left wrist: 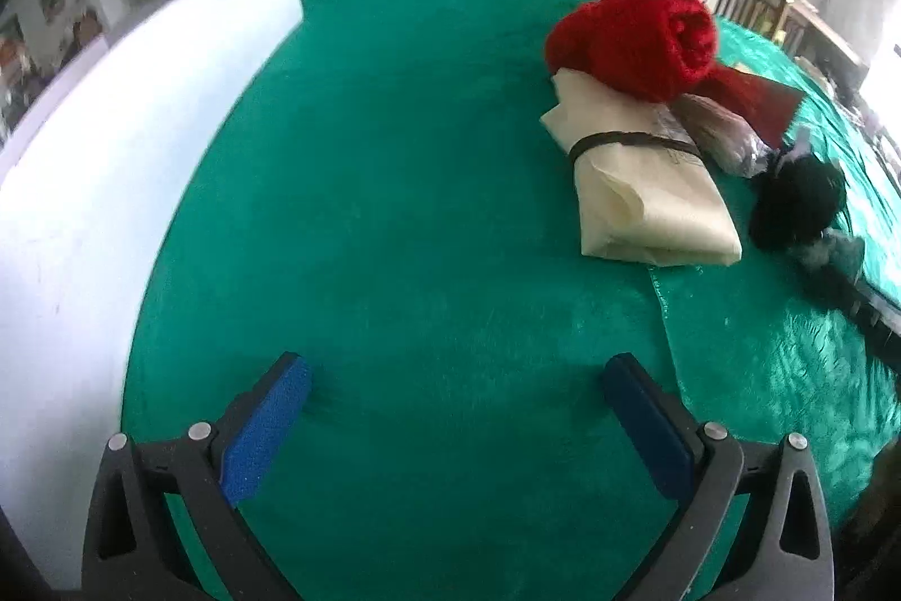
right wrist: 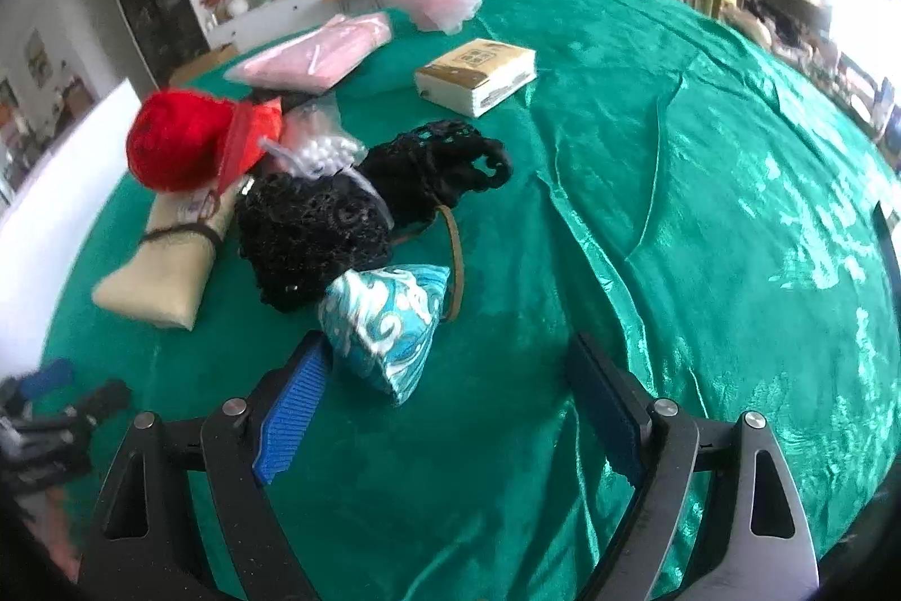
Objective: Organize soft objects
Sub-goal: 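Grasp the beige strapped cloth bag with the left tool while the right tool grasps the teal patterned pouch, then carry both items into the cardboard box and open both tools, then grasp the red yarn balls with the left tool while the right tool reaches the black lace bundle, then grasp the black lace bundle with the right tool while the left tool holds the yarn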
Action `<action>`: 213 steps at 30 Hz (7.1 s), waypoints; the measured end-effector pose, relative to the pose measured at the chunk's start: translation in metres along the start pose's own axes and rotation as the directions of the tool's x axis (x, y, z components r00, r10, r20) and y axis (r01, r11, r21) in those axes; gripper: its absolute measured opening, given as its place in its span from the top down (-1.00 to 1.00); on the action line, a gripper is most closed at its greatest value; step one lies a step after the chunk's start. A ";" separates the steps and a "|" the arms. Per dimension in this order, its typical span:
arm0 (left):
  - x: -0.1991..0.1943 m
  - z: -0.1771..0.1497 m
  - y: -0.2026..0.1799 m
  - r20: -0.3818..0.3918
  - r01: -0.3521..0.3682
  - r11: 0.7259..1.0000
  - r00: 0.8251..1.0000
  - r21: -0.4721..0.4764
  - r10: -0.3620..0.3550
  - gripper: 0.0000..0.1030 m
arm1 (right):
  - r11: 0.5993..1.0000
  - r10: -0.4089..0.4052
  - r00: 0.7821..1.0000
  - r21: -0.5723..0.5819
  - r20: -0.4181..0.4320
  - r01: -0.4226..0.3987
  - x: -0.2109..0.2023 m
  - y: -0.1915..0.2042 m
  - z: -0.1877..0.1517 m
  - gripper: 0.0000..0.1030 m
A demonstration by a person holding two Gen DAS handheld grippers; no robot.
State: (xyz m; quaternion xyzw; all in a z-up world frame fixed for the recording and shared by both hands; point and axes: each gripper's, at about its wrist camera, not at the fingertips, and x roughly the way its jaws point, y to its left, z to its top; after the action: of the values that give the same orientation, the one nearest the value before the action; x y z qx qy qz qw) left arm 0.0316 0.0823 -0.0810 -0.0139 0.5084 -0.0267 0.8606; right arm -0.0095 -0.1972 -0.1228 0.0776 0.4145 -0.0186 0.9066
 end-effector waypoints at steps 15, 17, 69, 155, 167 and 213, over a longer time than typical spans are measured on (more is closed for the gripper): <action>0.040 0.088 -0.077 -0.018 0.159 0.980 0.987 0.121 -0.158 -0.22 | 0.979 0.116 0.991 0.159 0.060 -0.124 -0.025 -0.011 0.002 -0.69; 0.034 0.082 -0.065 -0.012 0.210 0.973 0.978 0.096 -0.210 0.04 | 0.964 0.183 0.981 0.184 0.066 -0.192 -0.026 -0.015 0.001 -0.69; -0.167 0.005 0.296 0.237 -0.055 0.913 0.958 -0.405 0.163 -0.87 | 0.693 0.639 0.722 -0.208 -0.265 -0.690 -0.067 0.363 0.106 -0.60; 0.041 0.056 -0.032 0.094 0.102 0.968 0.988 0.230 -0.126 -1.00 | 0.994 -0.095 0.995 -0.061 -0.009 0.094 0.031 -0.017 0.040 -0.72; 0.046 0.060 -0.035 0.094 0.100 0.968 0.988 0.228 -0.125 -1.00 | 0.995 0.095 0.993 0.024 0.074 -0.097 0.006 -0.021 0.038 -0.69; 0.047 0.061 -0.038 0.095 0.096 0.970 0.988 0.225 -0.120 -1.00 | 0.999 0.011 0.999 0.043 0.044 -0.013 0.020 -0.040 0.039 0.07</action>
State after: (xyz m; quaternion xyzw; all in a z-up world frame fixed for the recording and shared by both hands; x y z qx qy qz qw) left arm 0.1061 0.0418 -0.0905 0.0525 0.4537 -0.1289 0.8802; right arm 0.0290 -0.2420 -0.1178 0.0993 0.3935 -0.0239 0.9136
